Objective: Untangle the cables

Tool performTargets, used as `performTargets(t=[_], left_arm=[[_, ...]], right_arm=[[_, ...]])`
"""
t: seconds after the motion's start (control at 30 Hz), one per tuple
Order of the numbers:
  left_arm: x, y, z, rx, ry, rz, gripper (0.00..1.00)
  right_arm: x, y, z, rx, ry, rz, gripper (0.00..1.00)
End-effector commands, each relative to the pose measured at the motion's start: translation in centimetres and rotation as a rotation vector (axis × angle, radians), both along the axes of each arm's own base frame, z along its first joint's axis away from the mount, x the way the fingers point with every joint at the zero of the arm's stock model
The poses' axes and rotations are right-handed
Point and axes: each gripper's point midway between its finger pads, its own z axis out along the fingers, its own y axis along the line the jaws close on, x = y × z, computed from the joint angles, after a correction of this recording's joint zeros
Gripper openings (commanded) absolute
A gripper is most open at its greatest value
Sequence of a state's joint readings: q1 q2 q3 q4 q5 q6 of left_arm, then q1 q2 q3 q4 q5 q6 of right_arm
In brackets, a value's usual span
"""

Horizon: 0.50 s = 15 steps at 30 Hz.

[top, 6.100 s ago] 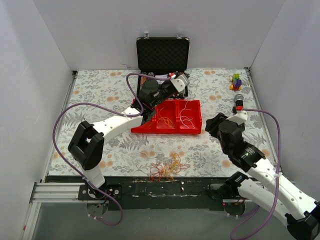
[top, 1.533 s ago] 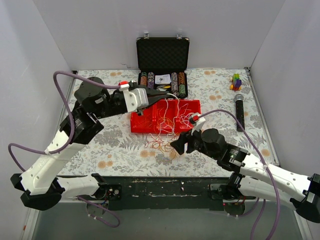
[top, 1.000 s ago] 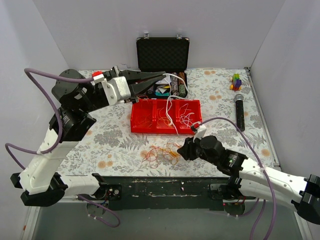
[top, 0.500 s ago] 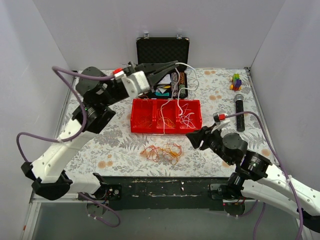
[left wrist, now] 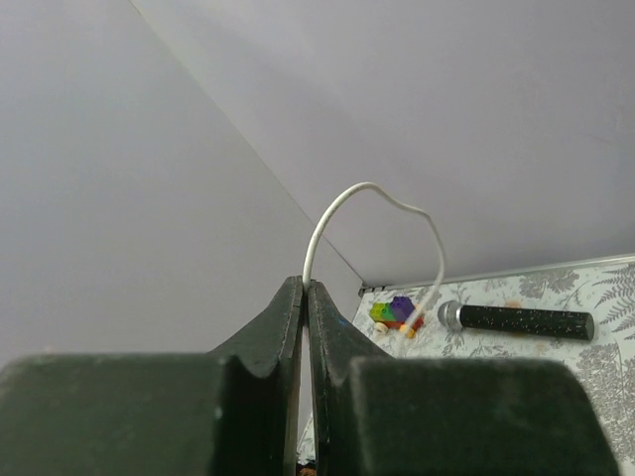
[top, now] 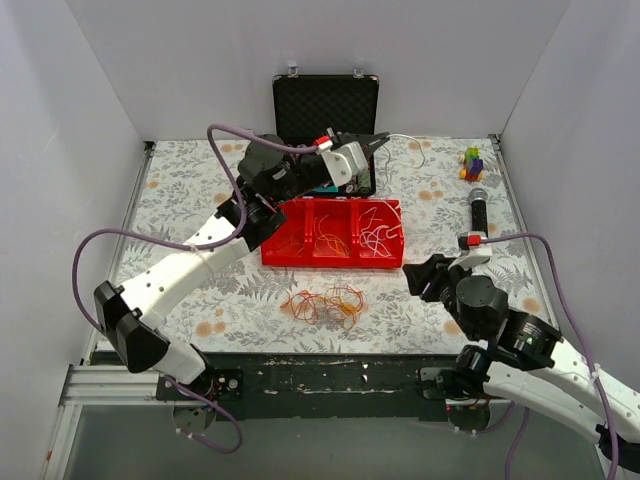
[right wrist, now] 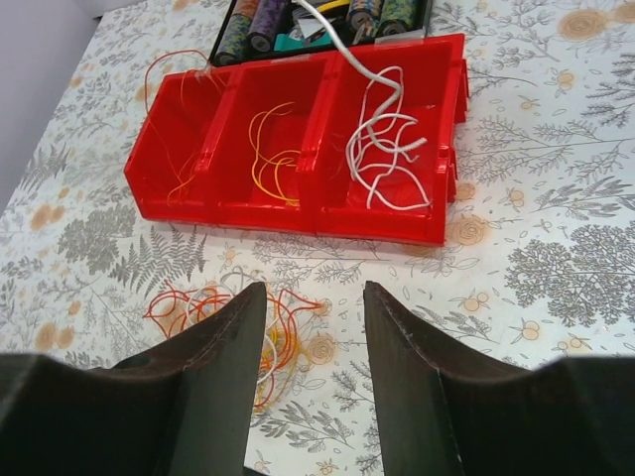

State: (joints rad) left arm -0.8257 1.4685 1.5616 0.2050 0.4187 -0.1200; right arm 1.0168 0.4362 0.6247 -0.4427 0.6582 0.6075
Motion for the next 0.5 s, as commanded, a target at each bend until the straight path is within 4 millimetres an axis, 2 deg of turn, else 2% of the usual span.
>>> performTargets(t=[0.0, 0.1, 0.3, 0.43, 0.47], left_arm=[[2.3, -0.2, -1.6, 0.003, -0.058, 0.088, 0.0], [3.8, -1.0, -3.3, 0.024, -0.064, 0.12, 0.0], [5.5, -2.0, -3.1, -0.006, -0.075, 0.148, 0.0], [6.3, -1.9, -2.6, -0.012, -0.118, 0.19, 0.0], [6.6, -2.1, -3.1, 0.006, -0.117, 0.195, 0.0]], right_arm=[[0.2, -1.7, 1.5, 0.039, -0.028, -0.079, 0.52], [0.1, -2.1, 1.6, 0.042, -0.032, -0.087, 0.52], [0.1, -2.6, 1.5, 0.039, -0.037, -0.101, 0.52], [0.1, -2.9, 1.5, 0.048, -0.039, -0.11, 0.52], [0.1, -2.9, 1.5, 0.048, -0.04, -0.111, 0.52]])
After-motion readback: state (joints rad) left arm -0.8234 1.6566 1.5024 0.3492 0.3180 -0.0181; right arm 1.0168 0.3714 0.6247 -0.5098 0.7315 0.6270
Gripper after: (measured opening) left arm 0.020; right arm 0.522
